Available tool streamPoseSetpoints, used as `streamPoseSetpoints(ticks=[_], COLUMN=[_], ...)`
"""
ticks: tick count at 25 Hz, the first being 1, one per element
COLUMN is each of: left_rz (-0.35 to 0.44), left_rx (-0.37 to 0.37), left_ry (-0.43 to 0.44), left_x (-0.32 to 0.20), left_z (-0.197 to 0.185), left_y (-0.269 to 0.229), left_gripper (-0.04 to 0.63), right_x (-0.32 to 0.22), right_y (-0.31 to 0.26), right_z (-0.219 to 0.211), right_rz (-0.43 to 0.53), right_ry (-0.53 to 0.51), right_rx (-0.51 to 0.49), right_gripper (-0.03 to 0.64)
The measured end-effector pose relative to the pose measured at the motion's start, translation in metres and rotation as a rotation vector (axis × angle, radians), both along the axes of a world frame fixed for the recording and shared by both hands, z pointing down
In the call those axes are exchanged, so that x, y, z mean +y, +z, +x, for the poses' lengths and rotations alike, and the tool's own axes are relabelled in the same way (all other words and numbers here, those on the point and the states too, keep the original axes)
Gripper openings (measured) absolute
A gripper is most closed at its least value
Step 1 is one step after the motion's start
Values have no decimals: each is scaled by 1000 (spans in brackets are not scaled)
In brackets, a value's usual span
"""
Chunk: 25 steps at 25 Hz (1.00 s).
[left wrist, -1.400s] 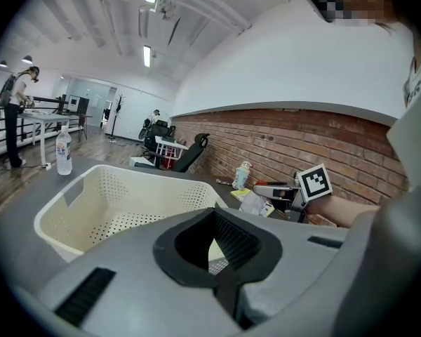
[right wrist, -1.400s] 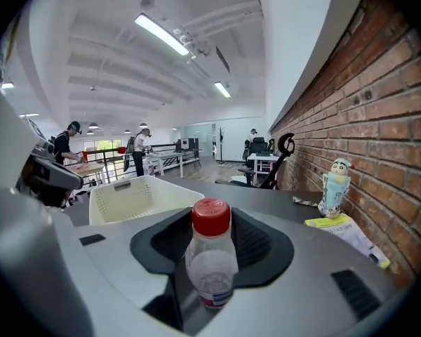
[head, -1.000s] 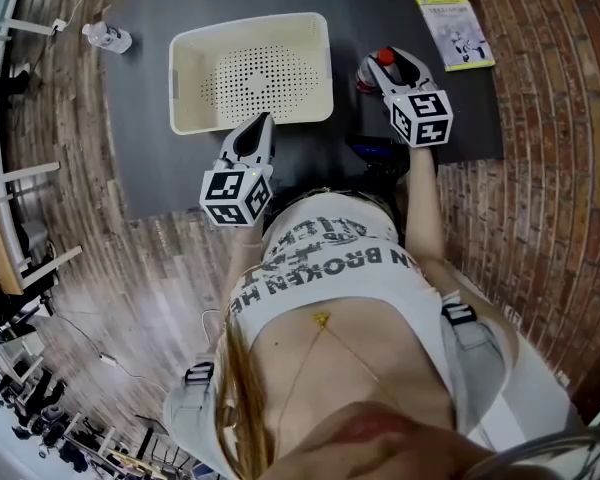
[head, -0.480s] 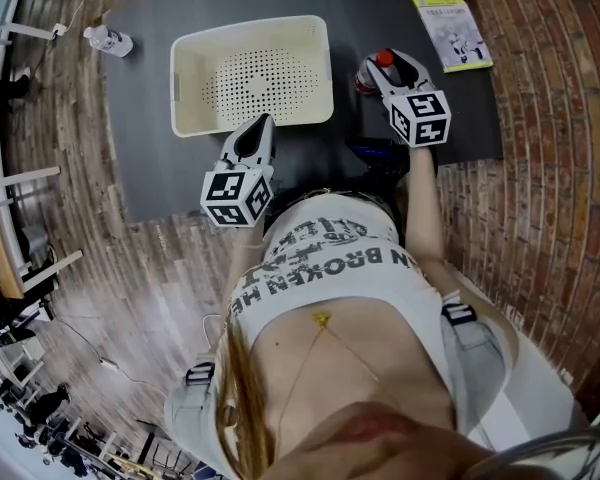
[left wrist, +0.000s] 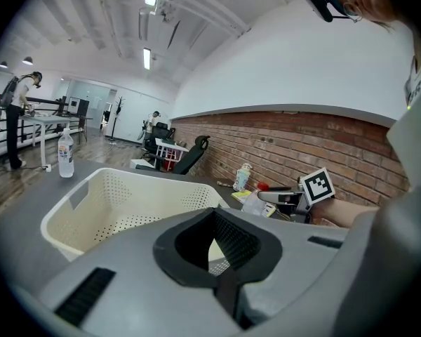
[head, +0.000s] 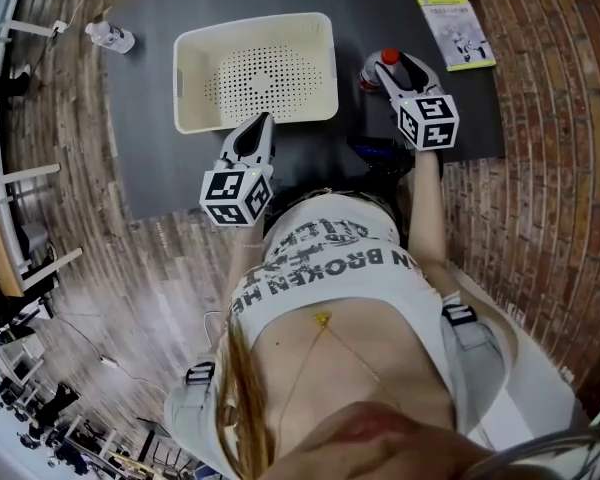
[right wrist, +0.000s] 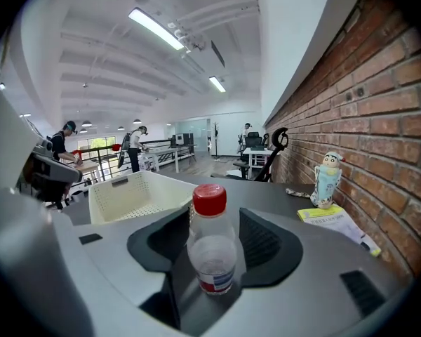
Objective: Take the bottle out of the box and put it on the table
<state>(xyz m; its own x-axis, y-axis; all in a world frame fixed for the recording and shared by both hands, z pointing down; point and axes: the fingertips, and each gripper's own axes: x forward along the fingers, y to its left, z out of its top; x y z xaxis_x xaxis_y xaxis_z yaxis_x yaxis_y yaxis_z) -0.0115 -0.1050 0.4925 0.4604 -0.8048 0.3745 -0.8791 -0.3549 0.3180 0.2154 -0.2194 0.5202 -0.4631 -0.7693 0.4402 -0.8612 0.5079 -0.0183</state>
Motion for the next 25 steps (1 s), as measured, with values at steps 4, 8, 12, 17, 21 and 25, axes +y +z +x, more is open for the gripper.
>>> streamPoseSetpoints(ticks=[4, 8, 12, 17, 21, 25], left_rz=[-2, -2, -3, -10, -10, -8], left_rx=[3, 0, -1, -4, -8, -6], left_ry=[2, 15, 28, 60, 79, 86], left_x=[-1, -4, -5, -8, -10, -12], left_z=[-6, -11, -21, -35, -45, -54], left_y=[1, 1, -1, -2, -2, -2], left_gripper=[5, 5, 5, 5, 5, 5], right_x=[9, 20, 35, 43, 47, 54], right_y=[1, 4, 3, -1, -3, -6], right_z=[8, 18, 10, -12, -33, -69], right_rz=[-22, -52, -77, -72, -68, -70], right_ry=[35, 70, 66, 66, 35, -63], right_rx=[-11, -2, 18, 1, -2, -39], right_gripper=[199, 199, 186, 92, 20, 9])
